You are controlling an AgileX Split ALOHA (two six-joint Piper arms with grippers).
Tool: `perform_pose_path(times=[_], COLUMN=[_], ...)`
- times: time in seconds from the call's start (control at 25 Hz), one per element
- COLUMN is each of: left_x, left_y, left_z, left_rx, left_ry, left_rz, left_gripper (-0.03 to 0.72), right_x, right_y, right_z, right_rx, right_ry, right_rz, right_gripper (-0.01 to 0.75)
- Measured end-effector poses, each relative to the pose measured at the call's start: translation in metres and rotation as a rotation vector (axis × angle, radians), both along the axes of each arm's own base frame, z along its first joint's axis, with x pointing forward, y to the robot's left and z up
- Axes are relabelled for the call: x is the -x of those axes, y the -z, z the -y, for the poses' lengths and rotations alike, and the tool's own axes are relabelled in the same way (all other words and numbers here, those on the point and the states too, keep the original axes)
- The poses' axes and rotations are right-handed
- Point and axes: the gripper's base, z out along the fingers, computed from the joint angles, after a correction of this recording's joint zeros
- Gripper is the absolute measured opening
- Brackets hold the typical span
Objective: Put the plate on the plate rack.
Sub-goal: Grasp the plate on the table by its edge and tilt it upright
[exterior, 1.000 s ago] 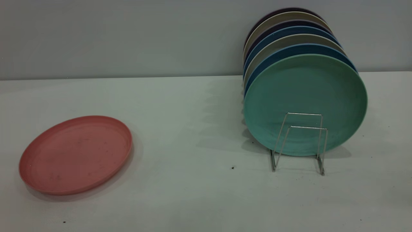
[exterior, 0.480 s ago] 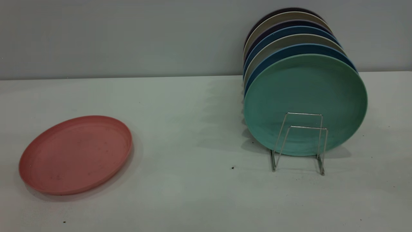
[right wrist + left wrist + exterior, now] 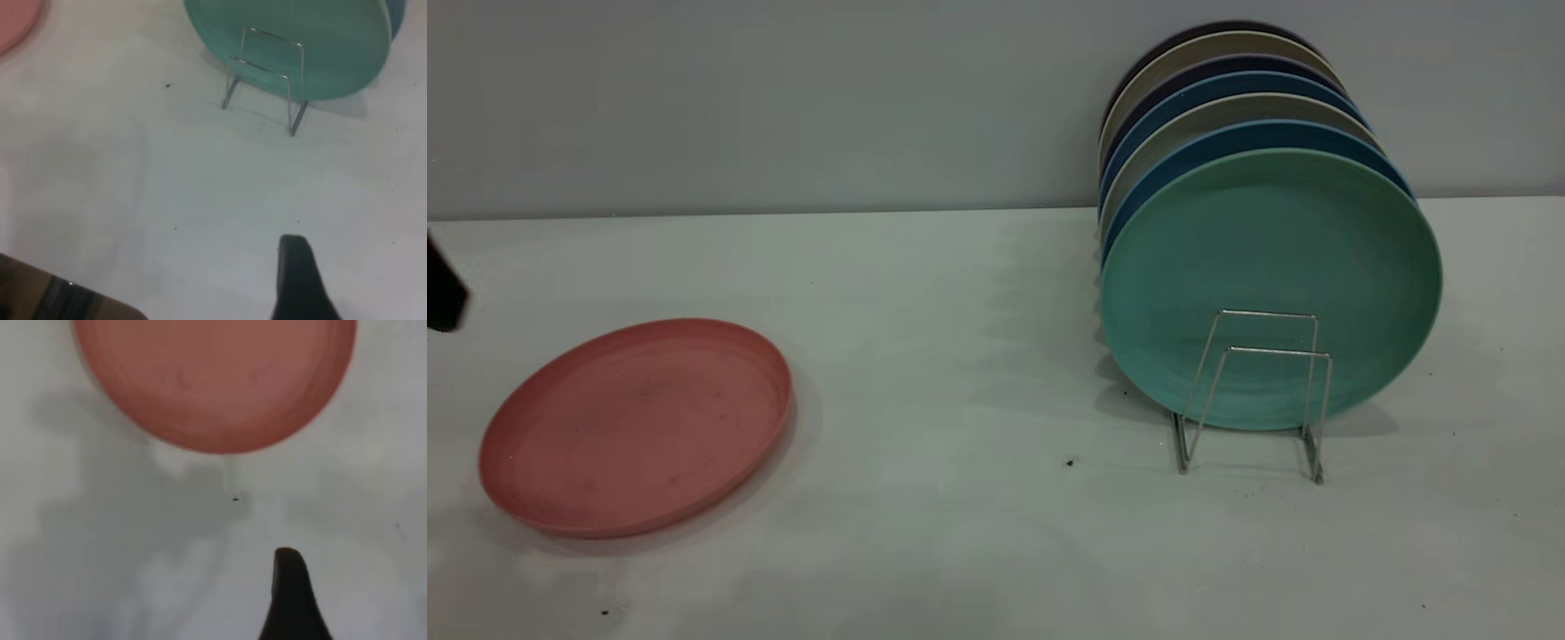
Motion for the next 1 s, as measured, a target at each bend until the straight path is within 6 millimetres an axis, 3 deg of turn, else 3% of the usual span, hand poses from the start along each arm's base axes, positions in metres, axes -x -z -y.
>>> perform_pose_path(times=[0.12, 0.28, 0.68, 1.0], left_x=[-0.023, -0.037, -0.046, -0.053], left_y=[0.018, 0.041, 0.076, 0.111], left_z=[-0.006, -0.022, -0.081, -0.088], left_rx=[0.017, 0.074, 0.265, 0.280], left_ry=[-0.007, -0.043, -0.169, -0.217], left_rz=[-0.067, -0.111, -0.054, -0.079], left_gripper=[0.526, 0.526, 0.526, 0.526], right_x=[0.000, 0.000, 0.000, 0.000], right_y=[0.000, 0.000, 0.000, -0.001], right_z=[0.000, 0.000, 0.000, 0.000], right_rx=[0.000, 0.002, 0.002, 0.001], right_ry=[-0.002, -0.005, -0.004, -0.002], right_rz=[0.001, 0.000, 0.004, 0.009], right_gripper=[0.483, 0.483, 0.483, 0.483])
